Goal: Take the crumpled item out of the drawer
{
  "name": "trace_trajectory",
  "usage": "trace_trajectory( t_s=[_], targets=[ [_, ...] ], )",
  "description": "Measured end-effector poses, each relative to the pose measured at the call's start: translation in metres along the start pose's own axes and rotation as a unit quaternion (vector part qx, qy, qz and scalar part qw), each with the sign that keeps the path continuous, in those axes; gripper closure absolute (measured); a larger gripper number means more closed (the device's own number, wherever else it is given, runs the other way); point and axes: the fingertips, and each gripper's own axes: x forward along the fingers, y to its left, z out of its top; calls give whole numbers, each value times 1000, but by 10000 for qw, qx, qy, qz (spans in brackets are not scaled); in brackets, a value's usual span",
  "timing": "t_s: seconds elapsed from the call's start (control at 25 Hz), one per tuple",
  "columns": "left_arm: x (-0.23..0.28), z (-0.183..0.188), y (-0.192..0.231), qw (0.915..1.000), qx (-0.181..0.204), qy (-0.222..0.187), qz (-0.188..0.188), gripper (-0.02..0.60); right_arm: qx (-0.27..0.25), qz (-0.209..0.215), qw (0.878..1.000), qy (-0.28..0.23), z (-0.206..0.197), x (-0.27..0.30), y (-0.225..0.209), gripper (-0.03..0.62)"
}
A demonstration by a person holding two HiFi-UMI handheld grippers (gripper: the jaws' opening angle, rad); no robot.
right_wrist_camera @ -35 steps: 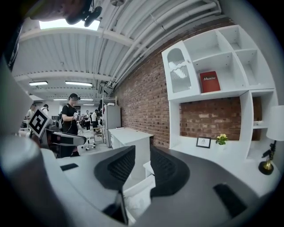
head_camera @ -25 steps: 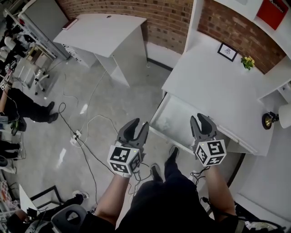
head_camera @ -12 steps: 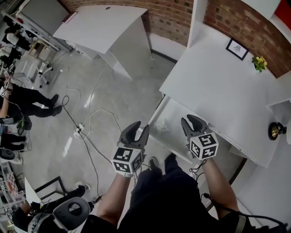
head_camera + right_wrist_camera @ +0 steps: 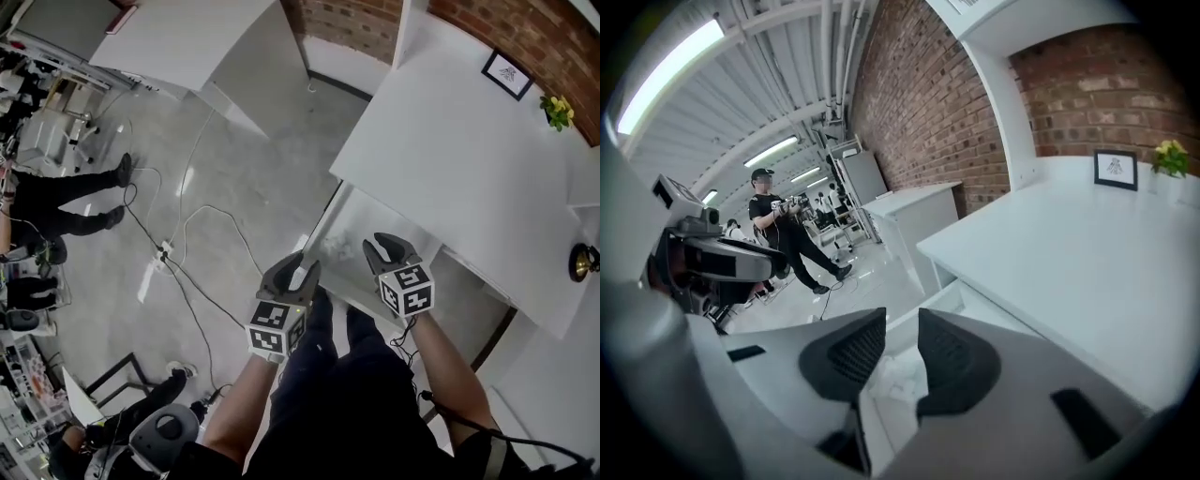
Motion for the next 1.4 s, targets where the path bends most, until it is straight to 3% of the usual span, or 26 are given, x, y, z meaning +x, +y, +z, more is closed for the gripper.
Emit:
trace_trajectory(
  t_s=[0.2,0.4,0.76,1.08,1.24,1.4],
  targets=[
    [26,-23,-7,9974,191,417,-554,449,102,-7,9983,581,-43,37,0,488],
    [37,-32,6,9944,167,647,-823,449,-32,257,9909,1318,-90,77,9,473],
    [45,-25,35,9947,7,601,-838,449,-575,604,9695,2303,-158,137,12,433],
    [44,-30,46,9944,-167,599,-851,449,-528,552,9561,2828,-187,158,13,428],
    [43,-27,55,9948,-240,555,-817,449,-643,526,9520,2947,-190,162,15,453],
    [40,-27,57,9949,-264,508,-831,449,-762,448,9530,2897,-185,157,17,564]
  ],
)
